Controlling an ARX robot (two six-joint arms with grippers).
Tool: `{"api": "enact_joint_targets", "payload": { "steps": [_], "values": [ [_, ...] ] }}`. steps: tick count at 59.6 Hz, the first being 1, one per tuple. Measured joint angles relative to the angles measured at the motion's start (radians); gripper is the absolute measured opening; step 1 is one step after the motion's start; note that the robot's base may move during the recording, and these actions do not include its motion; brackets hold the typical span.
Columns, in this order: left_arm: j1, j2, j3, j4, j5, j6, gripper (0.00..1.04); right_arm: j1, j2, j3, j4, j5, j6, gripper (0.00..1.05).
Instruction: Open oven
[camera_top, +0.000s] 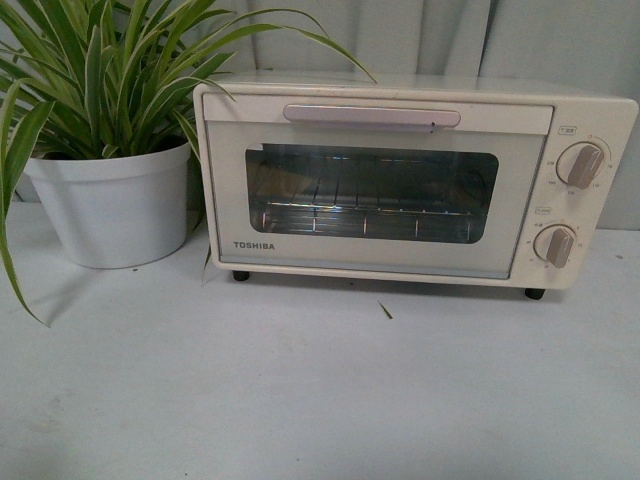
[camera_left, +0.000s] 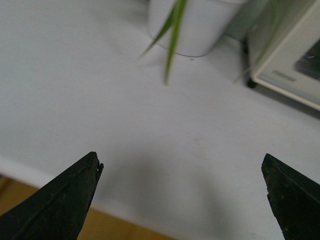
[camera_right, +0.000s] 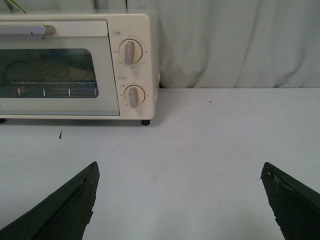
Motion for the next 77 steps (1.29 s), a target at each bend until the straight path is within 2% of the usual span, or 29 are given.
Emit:
{"api": "enact_joint_targets", "payload": {
  "steps": [4,12,27,48,77],
  "values": [
    [-0.042,0.172,0.064,0.089,0.070,-0.130,0.98,0.000,0.000,0.000,0.000,0.000,0.000,0.95],
    [-0.127,0.513,0.166,0.260,0.148,-0.368,0.98,0.000,0.000,0.000,0.000,0.000,0.000,0.95],
    [-0.209,0.872,0.304,0.430,0.178,-0.607,0.98,0.000,0.000,0.000,0.000,0.000,0.000,0.95],
    [-0.313,1.108,0.462,0.469,0.166,-0.712,0.98,0.000,0.000,0.000,0.000,0.000,0.000,0.95],
    [-0.333,1.221,0.541,0.458,0.163,-0.769,0.98,0.000,0.000,0.000,0.000,0.000,0.000,0.95]
  ]
}}
